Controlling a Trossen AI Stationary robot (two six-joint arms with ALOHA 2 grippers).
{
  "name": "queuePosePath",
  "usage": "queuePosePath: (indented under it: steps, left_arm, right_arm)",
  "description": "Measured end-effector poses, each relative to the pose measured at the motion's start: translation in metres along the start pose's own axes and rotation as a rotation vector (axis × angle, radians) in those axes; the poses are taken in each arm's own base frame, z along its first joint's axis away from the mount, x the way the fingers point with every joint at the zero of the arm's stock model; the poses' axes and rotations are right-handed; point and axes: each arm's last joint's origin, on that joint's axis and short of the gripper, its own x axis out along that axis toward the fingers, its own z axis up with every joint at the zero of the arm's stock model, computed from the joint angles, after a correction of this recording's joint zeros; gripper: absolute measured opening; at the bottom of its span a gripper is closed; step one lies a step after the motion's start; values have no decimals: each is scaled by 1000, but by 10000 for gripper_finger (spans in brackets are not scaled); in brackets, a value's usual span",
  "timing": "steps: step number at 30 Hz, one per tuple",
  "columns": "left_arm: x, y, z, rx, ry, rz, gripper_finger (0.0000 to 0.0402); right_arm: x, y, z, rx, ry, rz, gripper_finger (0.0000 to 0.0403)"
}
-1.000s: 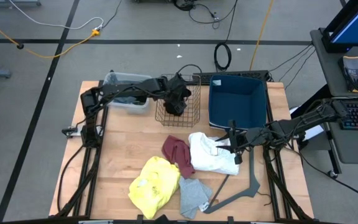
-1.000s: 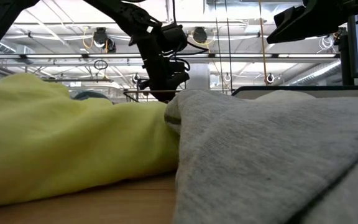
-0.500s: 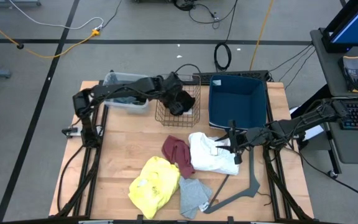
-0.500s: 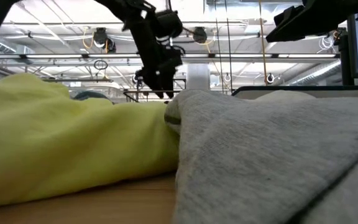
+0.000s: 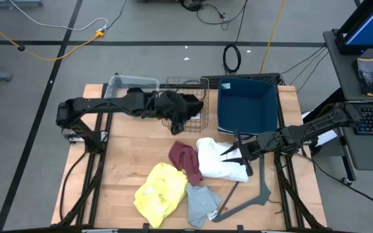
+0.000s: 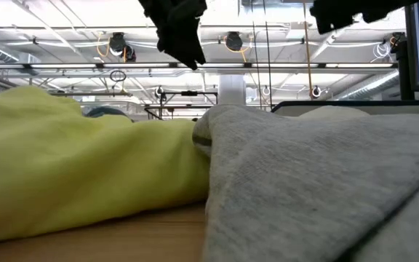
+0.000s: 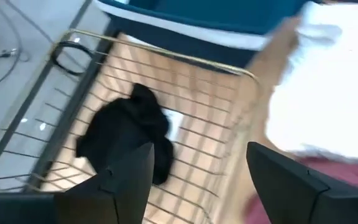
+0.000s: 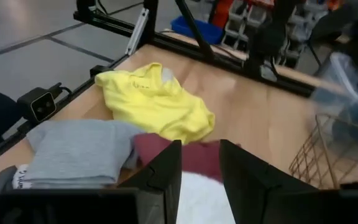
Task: Pick & Place Cloths
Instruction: Put the pink underwear into the black mesh basket
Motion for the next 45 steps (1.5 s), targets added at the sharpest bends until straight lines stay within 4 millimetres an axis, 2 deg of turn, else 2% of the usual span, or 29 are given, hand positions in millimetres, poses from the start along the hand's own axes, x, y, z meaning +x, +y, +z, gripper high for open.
queuePosePath:
  steps: [5, 15, 20, 28, 36, 41, 45]
  left_arm:
    - [-4, -15, -23, 1, -53, -39, 241]
    - [-34, -22, -78, -51, -197, -97, 219]
    - [-45, -24, -110, -71, -264, -114, 220]
    - [-60, -25, -151, -143, -345, -89, 220]
    - [-68, -30, -170, -127, -382, -87, 216]
    - [-69, -36, -179, -101, -379, -94, 218]
    - [-69, -42, -184, -80, -375, -123, 216]
  right_arm:
    - [12, 2, -1, -43, -18, 18, 100]
    - [44, 5, -9, -91, -32, 15, 100]
    - [57, 7, -14, -94, -34, 13, 103]
    - [72, 7, -22, -65, 3, -33, 142]
    - [99, 6, -14, -68, 56, -37, 204]
    - [120, 2, -12, -94, 211, -109, 233]
    - [134, -2, -8, -111, 253, -116, 248]
